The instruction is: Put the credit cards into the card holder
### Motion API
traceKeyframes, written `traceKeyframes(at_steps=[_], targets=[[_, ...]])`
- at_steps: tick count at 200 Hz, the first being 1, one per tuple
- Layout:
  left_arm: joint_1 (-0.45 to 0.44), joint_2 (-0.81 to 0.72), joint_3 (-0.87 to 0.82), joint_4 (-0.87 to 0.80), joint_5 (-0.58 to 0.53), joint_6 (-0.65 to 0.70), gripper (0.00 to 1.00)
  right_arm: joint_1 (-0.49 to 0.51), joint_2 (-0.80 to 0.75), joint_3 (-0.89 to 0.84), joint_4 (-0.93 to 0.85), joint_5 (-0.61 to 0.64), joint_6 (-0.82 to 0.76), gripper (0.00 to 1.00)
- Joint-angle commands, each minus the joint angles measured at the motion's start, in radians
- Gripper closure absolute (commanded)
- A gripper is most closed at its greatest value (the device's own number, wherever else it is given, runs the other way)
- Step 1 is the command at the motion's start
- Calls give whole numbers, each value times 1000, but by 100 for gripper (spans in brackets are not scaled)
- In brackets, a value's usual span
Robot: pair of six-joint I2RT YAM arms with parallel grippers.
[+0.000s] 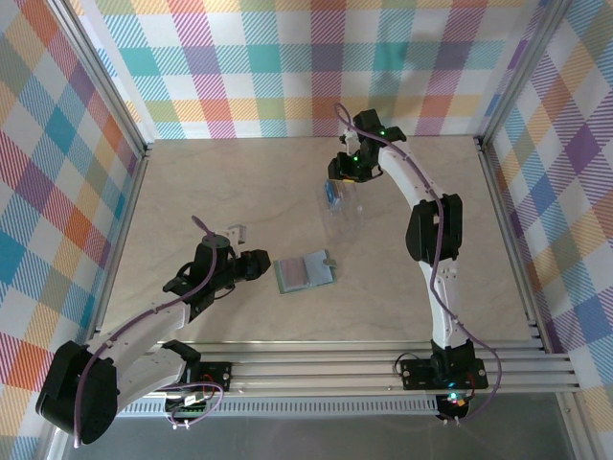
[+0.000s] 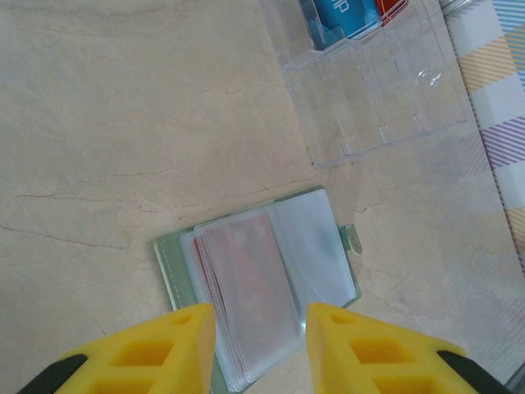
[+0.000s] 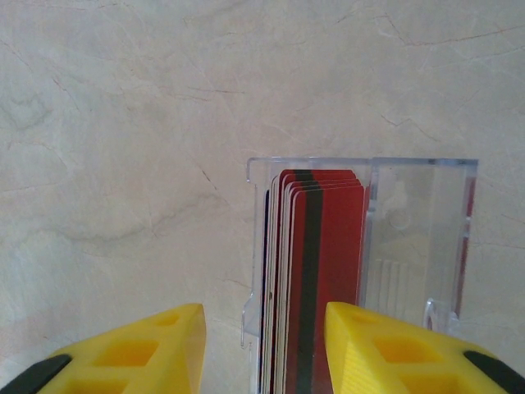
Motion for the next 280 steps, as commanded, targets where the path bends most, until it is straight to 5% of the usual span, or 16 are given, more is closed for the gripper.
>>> traceKeyframes(at_steps=[1, 179, 280], targets=[[9, 7, -4, -3, -12, 5, 65, -2, 5, 44, -50, -12, -7, 57], [9, 8, 1, -10, -19, 4, 65, 90, 119, 187, -203, 234, -114, 53], [9, 9, 2, -16, -21, 5, 65, 64, 92, 184, -154, 27, -67, 54]])
